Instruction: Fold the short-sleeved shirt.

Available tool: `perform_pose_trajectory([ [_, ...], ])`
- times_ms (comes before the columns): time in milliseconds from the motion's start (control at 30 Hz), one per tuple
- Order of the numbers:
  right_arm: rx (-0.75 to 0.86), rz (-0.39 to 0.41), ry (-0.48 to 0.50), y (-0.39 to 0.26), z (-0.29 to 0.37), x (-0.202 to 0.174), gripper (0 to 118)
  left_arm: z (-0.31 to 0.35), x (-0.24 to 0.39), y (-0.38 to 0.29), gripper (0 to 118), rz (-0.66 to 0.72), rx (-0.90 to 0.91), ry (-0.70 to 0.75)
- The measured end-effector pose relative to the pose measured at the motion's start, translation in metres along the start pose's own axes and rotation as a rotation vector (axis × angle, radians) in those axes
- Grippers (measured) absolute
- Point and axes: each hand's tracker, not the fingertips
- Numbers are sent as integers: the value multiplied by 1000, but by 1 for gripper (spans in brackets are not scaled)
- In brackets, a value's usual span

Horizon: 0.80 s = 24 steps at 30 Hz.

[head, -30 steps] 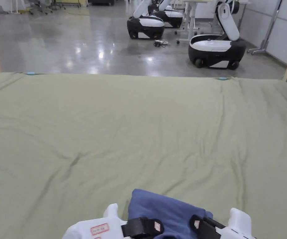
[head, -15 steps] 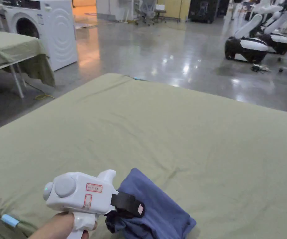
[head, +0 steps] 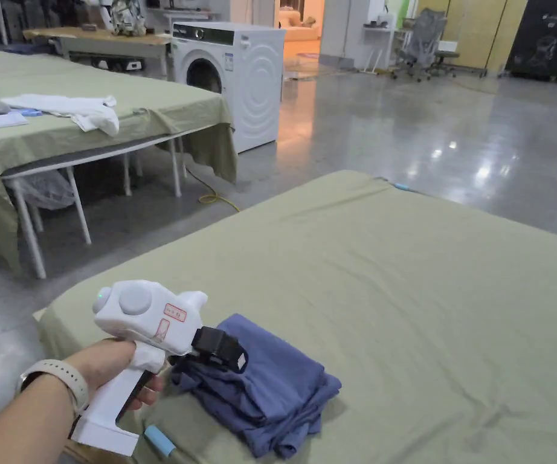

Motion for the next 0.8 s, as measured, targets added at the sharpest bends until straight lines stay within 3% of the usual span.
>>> perform_pose_trajectory([
  [33, -1, 4, 0, 2, -1, 3, 7, 13, -3, -2, 112, -22, 70, -16],
  [133, 4, 38, 3, 5, 3, -4, 7, 52, -14, -6, 111, 25, 200, 25],
  [200, 16, 73, 6, 7, 10, -7, 8, 78, -6, -12, 111, 10, 250, 137],
  [300, 19, 148, -38, 16, 22, -13, 8, 108, 47, -25, 108, -145, 315, 238],
  [400, 21, 146, -27, 35, 38, -15, 8, 123, 133, -51, 73, -281, 424, 232],
  [467, 46, 160, -46, 50, 53, -18, 8, 126, 195, -71, 34, -358, 525, 303],
  [600, 153, 285, -54, 94, 92, -22, 10, 126, 325, -115, 0, -499, 761, 302],
  [733, 264, 380, -177, 143, 119, -26, 11, 115, 430, -126, 0, -496, 790, 113],
  [800, 354, 401, -232, 160, 132, -31, 10, 106, 476, -128, 0, -556, 866, 124],
])
